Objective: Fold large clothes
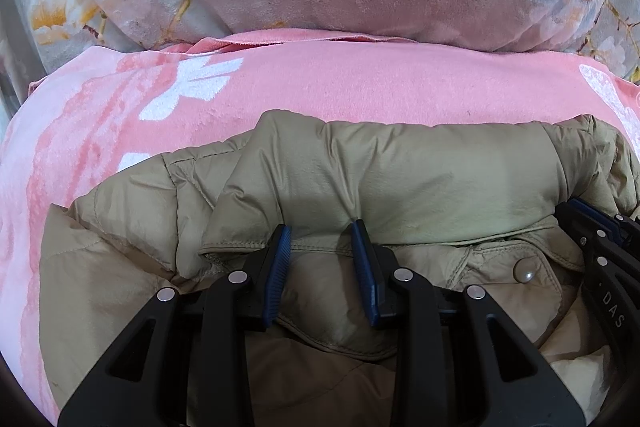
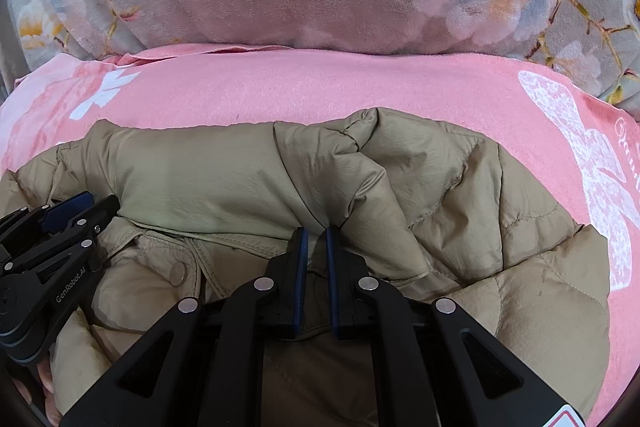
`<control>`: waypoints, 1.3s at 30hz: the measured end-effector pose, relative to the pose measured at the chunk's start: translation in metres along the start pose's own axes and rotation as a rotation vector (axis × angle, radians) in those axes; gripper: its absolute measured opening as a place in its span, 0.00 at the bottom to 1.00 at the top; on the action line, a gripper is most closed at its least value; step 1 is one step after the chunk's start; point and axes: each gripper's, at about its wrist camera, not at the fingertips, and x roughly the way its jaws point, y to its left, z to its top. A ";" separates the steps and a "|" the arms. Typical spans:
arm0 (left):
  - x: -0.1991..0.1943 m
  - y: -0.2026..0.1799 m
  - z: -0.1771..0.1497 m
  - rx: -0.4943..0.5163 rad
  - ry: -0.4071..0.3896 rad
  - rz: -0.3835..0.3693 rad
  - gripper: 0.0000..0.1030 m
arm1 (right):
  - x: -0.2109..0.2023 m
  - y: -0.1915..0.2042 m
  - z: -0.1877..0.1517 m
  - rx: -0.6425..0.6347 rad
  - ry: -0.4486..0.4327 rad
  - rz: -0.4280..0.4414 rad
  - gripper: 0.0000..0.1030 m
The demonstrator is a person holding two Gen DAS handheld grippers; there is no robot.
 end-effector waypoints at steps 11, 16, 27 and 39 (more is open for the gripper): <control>0.000 0.000 0.000 0.001 0.003 0.002 0.30 | 0.000 0.000 0.000 -0.001 0.001 0.000 0.05; 0.001 -0.002 -0.001 0.002 0.004 0.009 0.30 | 0.001 0.000 0.001 0.003 0.000 0.004 0.05; -0.070 0.027 -0.027 -0.068 -0.014 -0.010 0.65 | -0.106 -0.035 -0.047 0.156 -0.056 0.190 0.37; -0.245 0.206 -0.244 -0.361 0.155 -0.296 0.95 | -0.336 -0.159 -0.298 0.344 -0.038 0.156 0.68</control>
